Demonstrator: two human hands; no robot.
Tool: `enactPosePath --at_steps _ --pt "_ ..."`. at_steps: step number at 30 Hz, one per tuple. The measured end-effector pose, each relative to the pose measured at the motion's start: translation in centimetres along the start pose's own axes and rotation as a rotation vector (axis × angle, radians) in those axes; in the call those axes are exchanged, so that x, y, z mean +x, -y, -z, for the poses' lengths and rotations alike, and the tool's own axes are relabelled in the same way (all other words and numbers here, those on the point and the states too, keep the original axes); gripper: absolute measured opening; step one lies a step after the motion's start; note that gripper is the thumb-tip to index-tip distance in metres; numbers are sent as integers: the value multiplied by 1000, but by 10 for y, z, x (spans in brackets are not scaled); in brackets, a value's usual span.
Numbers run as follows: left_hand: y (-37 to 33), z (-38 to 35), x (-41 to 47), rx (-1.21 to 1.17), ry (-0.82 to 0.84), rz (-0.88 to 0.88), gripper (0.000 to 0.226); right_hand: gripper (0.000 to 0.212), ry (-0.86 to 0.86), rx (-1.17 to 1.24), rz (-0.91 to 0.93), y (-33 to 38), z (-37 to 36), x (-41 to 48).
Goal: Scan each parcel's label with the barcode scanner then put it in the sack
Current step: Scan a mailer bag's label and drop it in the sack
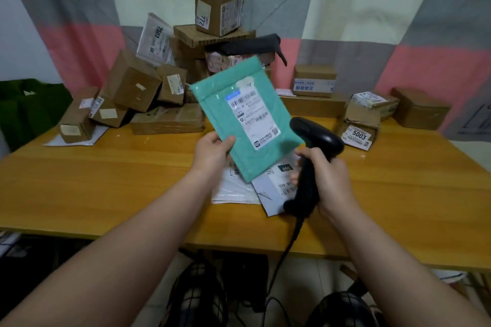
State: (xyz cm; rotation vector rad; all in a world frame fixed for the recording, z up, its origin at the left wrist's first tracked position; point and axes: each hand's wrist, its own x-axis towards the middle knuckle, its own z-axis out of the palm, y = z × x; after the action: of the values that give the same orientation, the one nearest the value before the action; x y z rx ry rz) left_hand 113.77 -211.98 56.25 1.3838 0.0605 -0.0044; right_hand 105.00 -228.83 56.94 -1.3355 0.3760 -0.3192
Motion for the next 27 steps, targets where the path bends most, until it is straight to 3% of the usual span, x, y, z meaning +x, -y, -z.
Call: enactPosePath --at_steps 5,10,27 --pt "-1 27 14 183 77 -188 13 28 99 -369 281 12 -1 -4" --pt "3 32 16 187 77 -246 15 25 138 -477 407 14 -15 -8" --pt "7 26 20 194 28 -212 13 20 128 -449 353 14 -16 -9"
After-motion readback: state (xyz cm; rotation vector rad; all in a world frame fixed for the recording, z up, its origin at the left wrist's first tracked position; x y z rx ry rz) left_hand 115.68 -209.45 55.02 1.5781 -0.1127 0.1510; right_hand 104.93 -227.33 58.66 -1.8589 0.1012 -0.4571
